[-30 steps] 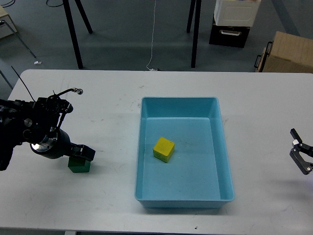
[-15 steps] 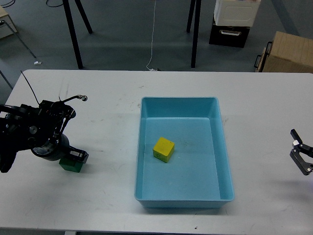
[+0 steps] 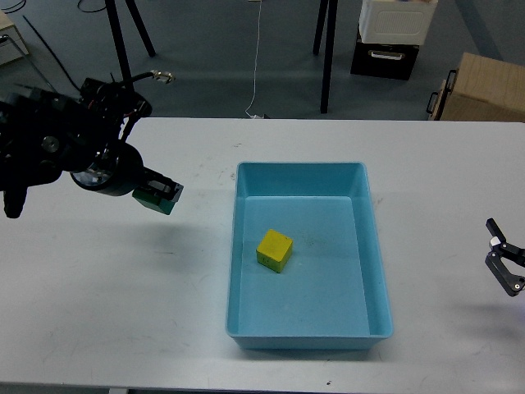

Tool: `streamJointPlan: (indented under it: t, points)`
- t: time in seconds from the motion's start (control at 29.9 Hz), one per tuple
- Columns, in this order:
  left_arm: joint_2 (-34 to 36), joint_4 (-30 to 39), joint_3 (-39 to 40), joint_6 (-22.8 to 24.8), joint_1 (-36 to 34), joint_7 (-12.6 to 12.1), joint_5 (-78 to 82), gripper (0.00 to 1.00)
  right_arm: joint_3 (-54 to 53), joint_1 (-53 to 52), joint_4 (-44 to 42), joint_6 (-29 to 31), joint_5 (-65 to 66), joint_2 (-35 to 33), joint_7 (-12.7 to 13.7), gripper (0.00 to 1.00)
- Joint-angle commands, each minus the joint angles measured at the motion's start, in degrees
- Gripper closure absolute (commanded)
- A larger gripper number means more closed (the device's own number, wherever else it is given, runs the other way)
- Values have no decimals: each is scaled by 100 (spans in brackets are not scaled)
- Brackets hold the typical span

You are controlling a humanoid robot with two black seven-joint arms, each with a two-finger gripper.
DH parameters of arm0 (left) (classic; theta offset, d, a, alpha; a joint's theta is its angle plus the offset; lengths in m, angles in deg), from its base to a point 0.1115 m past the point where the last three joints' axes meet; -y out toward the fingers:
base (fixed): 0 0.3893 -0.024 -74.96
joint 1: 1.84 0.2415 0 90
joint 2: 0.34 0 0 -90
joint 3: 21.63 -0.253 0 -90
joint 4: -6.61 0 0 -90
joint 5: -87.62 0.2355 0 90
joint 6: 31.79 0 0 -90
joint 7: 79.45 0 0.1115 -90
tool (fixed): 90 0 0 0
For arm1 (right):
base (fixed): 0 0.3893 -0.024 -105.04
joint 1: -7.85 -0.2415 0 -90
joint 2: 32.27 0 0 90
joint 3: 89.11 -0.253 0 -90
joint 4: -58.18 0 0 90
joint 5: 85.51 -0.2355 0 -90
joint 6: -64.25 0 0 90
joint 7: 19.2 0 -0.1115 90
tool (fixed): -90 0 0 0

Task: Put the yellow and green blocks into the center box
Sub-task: 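Carry the green cube into the tray beside the yellow cube, release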

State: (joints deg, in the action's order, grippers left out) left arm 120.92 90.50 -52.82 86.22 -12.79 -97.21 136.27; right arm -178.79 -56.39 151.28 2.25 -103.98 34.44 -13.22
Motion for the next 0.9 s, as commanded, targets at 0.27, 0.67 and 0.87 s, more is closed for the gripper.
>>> streamJointPlan:
  t: [0.27, 0.67, 0.87]
  points:
    - [-2404, -961, 7, 0, -470, 19, -778, 100, -76, 9, -55, 0, -7, 0, -9, 2]
    - [-3127, -1577, -45, 0, 321, 142, -804, 78, -76, -18, -72, 0, 1, 35, -9, 2]
    - [-3127, -1691, -90, 0, 445, 326, -804, 48, -68, -18, -72, 0, 1, 35, -9, 2]
